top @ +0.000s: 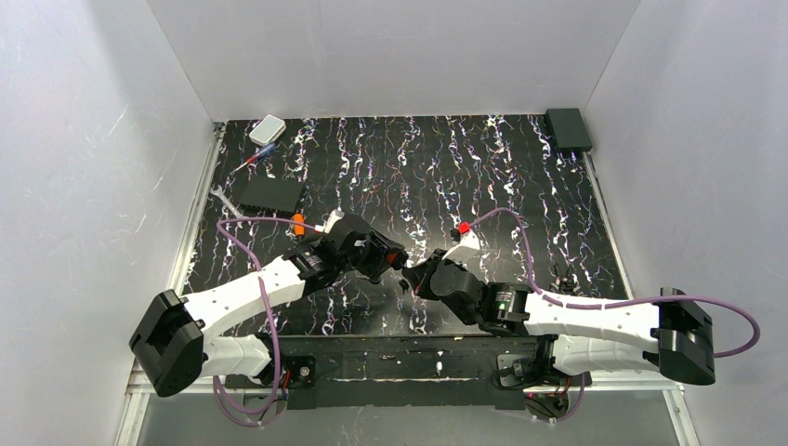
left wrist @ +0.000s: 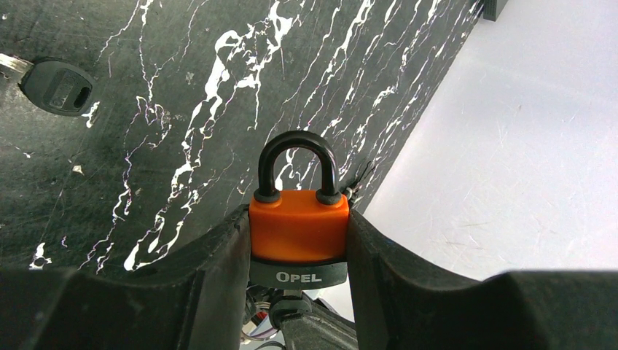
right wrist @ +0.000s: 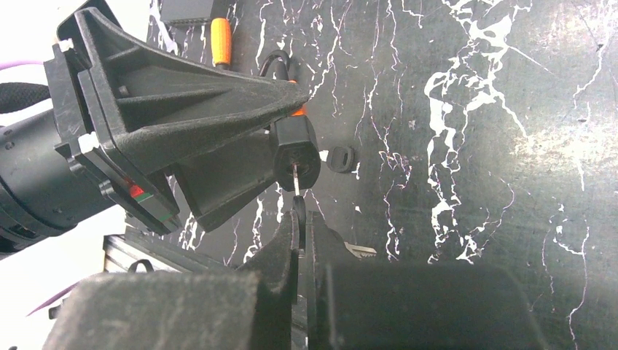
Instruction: Unlock with the key
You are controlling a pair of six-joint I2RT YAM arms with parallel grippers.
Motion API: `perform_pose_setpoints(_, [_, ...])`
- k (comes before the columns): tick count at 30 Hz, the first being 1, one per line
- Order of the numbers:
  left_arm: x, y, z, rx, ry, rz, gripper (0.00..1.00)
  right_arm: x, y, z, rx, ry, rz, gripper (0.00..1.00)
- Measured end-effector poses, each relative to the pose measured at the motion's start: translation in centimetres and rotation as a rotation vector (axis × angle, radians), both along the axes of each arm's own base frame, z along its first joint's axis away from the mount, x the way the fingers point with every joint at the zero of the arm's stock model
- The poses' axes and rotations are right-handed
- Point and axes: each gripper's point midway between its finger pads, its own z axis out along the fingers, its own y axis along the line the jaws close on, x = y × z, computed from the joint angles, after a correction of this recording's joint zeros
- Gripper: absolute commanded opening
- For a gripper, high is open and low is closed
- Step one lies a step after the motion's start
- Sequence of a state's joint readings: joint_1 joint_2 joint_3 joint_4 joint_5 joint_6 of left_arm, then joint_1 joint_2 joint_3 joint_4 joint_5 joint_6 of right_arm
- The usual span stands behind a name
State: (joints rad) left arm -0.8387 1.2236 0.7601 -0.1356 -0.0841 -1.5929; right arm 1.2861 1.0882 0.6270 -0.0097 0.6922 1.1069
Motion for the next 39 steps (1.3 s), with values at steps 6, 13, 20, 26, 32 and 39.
perform_pose_setpoints(6, [0.0, -0.2, 0.1, 0.0, -0.014, 0.009, 0.0, 0.0, -0.2, 0.1, 0.023, 0.034, -0.037, 0.01])
perform_pose_setpoints(13, [0.0, -0.6, 0.4, -0.005, -0.032, 0.018, 0.0, 0.1, -0.6, 0.4, 0.031, 0.081, -0.067, 0.01])
perform_pose_setpoints(20, [-0.3, -0.9, -0.3, 0.009, -0.022, 0.01, 0.0, 0.2, -0.8, 0.0, -0.107, -0.008, 0.037, 0.01])
perform_pose_setpoints(26, [-0.1, -1.1, -0.1, 0.007, -0.023, 0.013, 0.0, 0.5, -1.1, 0.2, -0.177, -0.061, 0.075, 0.01])
perform_pose_setpoints(32, [-0.1, -1.3, 0.0, 0.004, -0.023, 0.014, 0.0, 0.5, -1.3, 0.3, -0.123, -0.018, 0.025, 0.01])
perform_pose_setpoints(39, [0.0, -2.4, 0.4, -0.026, -0.035, 0.019, 0.0, 1.0, -2.8, 0.6, 0.064, 0.094, -0.04, 0.01])
